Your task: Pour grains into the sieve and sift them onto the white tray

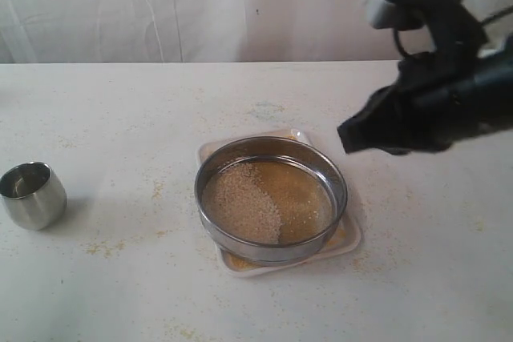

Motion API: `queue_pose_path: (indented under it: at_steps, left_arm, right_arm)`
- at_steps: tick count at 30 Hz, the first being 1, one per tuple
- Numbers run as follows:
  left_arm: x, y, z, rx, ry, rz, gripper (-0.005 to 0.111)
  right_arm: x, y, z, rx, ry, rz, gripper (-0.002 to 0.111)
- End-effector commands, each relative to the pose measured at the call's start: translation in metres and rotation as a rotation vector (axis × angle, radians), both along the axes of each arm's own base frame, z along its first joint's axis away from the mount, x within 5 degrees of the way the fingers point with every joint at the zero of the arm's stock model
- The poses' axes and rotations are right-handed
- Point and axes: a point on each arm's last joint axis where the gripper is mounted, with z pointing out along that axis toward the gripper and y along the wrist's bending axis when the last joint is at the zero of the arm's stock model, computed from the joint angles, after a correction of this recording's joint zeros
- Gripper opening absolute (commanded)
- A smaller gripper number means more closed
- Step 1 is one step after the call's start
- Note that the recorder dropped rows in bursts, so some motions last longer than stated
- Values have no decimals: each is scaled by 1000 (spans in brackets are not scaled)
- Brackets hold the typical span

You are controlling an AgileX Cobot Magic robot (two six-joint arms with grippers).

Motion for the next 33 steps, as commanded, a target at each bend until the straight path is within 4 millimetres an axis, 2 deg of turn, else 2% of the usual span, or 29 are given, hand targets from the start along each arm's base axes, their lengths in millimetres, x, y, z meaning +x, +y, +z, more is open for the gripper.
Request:
queue_pose_path:
  at_steps: [1,5,8,12,17,21,24,26,29,33]
  left_arm:
    - [0,0,-1,-10,-1,2,0]
    - [0,0,-1,-10,-1,2,0]
    - [0,0,-1,-10,-1,2,0]
    - [0,0,-1,-10,-1,2,0]
    - [0,0,-1,-10,-1,2,0]
    - [0,0,-1,-10,-1,2,0]
    - [0,0,-1,-10,-1,2,0]
    - [0,0,-1,-10,-1,2,0]
    - [0,0,-1,-10,-1,2,0]
    - [0,0,-1,-10,-1,2,0]
  right_arm:
    - [-62,-22,-4,72,-112,-13,0]
    - [-105,-38,-15,110,-194,-15,0]
    - [-128,-45,-17,196,-213,-61,0]
    - [-152,-52,-15,316,-186,-105,0]
    - [-176,-60,-7,367,-310,-85,0]
    - [-183,-62,-5,386,-356,-84,0]
    - [-173,-66,-14,408,-415,-163,0]
    - [-162,-71,-39,390,-473,-251,0]
    - [-158,-83,-78,301,-539,-351,0]
    - [-158,-90,-104,276,-566,-423,0]
